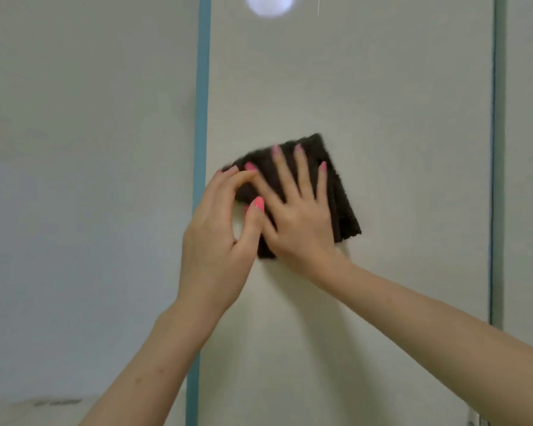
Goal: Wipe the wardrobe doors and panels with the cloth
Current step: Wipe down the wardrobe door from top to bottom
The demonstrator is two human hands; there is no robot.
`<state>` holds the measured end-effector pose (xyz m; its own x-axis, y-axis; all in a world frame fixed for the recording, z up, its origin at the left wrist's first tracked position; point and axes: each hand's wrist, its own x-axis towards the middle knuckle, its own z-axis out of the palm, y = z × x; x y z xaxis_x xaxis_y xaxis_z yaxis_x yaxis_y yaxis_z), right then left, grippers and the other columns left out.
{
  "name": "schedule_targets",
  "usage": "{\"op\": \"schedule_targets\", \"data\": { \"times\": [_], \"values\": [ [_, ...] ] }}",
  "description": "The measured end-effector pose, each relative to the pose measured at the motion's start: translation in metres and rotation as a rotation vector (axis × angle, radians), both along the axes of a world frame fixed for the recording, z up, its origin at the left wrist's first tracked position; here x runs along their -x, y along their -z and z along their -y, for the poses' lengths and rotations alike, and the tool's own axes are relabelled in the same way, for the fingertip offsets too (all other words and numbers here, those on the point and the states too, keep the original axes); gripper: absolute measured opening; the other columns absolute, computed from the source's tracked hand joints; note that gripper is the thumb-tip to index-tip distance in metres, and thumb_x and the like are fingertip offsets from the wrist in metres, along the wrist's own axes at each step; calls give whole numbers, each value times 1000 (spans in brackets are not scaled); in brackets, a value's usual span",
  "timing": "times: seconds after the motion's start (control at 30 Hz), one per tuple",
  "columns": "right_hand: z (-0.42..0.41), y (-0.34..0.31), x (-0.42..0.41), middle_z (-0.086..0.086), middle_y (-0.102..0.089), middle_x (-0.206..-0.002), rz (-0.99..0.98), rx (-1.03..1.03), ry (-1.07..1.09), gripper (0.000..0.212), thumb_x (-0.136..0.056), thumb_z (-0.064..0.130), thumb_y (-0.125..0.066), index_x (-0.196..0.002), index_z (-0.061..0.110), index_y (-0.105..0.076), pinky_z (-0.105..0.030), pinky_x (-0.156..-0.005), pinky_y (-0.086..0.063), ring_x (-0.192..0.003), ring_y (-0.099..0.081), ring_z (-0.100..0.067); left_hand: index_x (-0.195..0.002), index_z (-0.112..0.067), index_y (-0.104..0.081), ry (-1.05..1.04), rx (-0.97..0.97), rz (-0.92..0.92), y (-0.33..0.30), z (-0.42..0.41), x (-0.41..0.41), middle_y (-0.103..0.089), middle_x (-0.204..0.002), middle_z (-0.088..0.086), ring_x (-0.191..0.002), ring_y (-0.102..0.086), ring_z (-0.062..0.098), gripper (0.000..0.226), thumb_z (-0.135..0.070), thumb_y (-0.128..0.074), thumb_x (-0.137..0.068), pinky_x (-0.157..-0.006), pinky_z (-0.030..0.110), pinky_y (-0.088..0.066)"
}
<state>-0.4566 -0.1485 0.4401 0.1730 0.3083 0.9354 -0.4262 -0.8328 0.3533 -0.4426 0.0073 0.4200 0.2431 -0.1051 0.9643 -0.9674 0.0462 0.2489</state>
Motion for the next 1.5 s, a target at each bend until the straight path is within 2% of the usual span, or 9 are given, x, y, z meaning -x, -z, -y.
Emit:
{"op": "schedule_targets", "data": {
  "times": [0.23, 0.47, 0.6, 0.67, 0.8, 1.07, 1.3, 1.4, 1.5],
  "values": [
    [25, 6, 23, -9, -39, -150, -644, 707, -28, 43, -101, 40, -40, -142, 26, -41, -55, -117, -18, -143, -28, -31, -131, -33, -47, 6, 9, -1, 15, -8, -5, -37, -145, -14, -138, -21, 1, 39, -35, -38, -93, -96, -4, -12],
    [-42, -42, -24, -3, -29, -157, 42, -168, 6, 51, -97, 47, -26, -145, 33, -38, -57, -117, -12, -147, -19, -28, -130, -23, -50, 112, 117, -57, 24, -1, 0, -43, -143, -6, -137, -29, 6, 39, -29, -41, -93, -110, 23, -27],
    [-55, 49, -34, -9, -15, -159, -190, 27, 75, 52, -104, 35, -6, -152, 21, -19, -58, -117, -14, -147, -9, -34, -127, -21, -52, 117, 198, -33, 45, 3, 6, -45, -141, 1, -135, -35, 15, 37, -15, -43, -91, -109, 43, -31],
    [-32, 84, -14, -10, -27, -153, -451, 241, -29, 47, -104, 32, -28, -145, 11, -32, -53, -118, -18, -144, -18, -30, -129, -26, -49, 88, 143, -33, 49, 9, 11, -43, -143, 0, -137, -32, 17, 39, -18, -42, -92, -109, 47, -29],
    [50, 62, 44, -7, -42, -148, -626, 535, 2, 41, -102, 39, -38, -140, 24, -45, -55, -117, -20, -141, -31, -30, -131, -29, -49, 91, 58, -33, 49, 22, 18, -41, -144, -5, -138, -25, 8, 39, -31, -37, -94, -111, 18, -19],
    [93, 84, 82, -9, -28, -156, 165, -336, 90, 52, -101, 48, -27, -148, 27, -31, -53, -118, -13, -146, -19, -31, -130, -30, -50, 76, 42, -107, 70, 58, 40, -44, -141, -6, -136, -29, 8, 40, -34, -36, -93, -109, 14, -19],
    [166, 120, 154, -1, -22, -157, -654, 478, 134, 47, -101, 45, -32, -147, 36, -31, -51, -120, -7, -147, -17, -27, -129, -30, -51, 87, -10, -108, 83, 85, 67, -46, -139, -7, -133, -33, 8, 39, -33, -36, -92, -107, 14, -21],
    [207, 83, 181, 0, -20, -159, -530, 422, 152, 48, -102, 44, -29, -149, 35, -28, -51, -119, -9, -147, -18, -26, -128, -30, -51, 62, -17, -100, 84, 91, 69, -46, -139, -8, -133, -34, 8, 39, -34, -36, -93, -106, 12, -21],
    [203, 80, 176, -2, -20, -159, -85, -116, 50, 49, -102, 43, -29, -150, 35, -24, -52, -119, -7, -148, -13, -25, -127, -31, -52, 56, -1, -127, 88, 95, 71, -47, -137, -11, -131, -35, 7, 38, -34, -36, -93, -105, 11, -22]
  ]
}}
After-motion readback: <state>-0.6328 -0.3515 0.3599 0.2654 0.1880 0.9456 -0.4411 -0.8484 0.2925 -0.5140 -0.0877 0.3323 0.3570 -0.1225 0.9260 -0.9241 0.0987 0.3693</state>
